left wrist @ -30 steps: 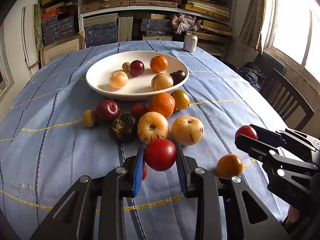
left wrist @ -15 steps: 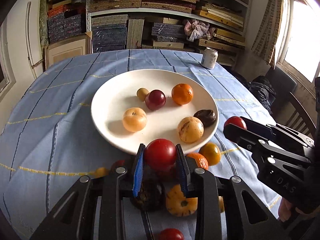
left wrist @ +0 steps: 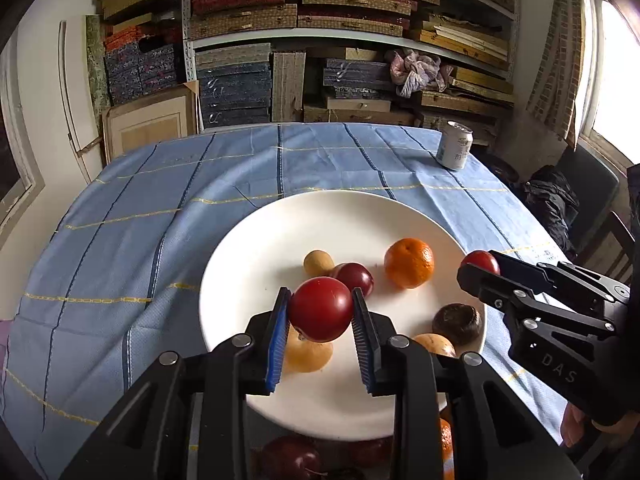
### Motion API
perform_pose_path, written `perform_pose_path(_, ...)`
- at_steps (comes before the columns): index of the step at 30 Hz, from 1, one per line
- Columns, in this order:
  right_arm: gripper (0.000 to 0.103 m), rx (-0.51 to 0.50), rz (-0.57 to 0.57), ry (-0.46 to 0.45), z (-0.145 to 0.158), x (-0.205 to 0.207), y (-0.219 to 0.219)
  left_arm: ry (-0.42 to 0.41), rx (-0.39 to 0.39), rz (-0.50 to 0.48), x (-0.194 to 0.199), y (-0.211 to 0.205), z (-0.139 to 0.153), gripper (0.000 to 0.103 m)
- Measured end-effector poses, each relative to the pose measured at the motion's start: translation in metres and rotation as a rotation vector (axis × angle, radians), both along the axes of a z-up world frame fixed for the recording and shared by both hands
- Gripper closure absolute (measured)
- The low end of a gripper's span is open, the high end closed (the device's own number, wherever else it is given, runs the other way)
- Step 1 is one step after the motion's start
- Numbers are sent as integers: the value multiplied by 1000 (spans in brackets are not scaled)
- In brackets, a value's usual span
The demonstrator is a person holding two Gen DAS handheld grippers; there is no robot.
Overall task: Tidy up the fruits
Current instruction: 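Lower both tomatoes onto the white plate and open both tools, then grasp a red tomato with the left tool while the right grasps an orange fruit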
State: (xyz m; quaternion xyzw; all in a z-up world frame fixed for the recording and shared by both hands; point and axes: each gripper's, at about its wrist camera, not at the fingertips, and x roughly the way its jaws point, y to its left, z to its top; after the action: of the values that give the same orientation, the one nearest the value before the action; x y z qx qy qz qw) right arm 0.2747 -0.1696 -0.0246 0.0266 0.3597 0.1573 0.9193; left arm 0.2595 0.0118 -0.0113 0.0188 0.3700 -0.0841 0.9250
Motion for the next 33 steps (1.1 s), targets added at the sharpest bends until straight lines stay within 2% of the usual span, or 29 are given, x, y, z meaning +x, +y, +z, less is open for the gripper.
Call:
perform_pose_path(6,72,-38,24,48,-15,8,8,57,16,-12,17,-4,-22,72)
perform_pose_path(7,59,-28,16,49,-15,8,7,53,17,-3,17,-2,-22,70)
perform_pose_path(8,44,-17,11,46,-15,8,6,43,25,4,17,1,-21,48)
perform_pose_path(9,23,-17,-12,31,-12,6,4,26,36,20,16,4,-20,22)
perform_pose_path(11,17,-22,-33,10,-6,3,-2,-19,63,77,14,13,-16,6)
perform_pose_path(12,12,-20,-41,5,-4,2,-5,-16,62,88,15,17,-14,3)
perform_pose_path(16,9,-18,-58,-1,-2,2,-9,9,-1,103,16,30,-11,3)
perform_pose_path(25,9,-56,-50,3,-2,-2,-6,15,-14,69,5,25,-6,3)
perform_pose_path(30,6,-60,-48,1,6,-34,-14,11,-21,55,-34,31,-7,3)
perform_pose_path(33,4,-69,-41,-6,5,-69,-18,-6,-28,87,-68,36,-8,3)
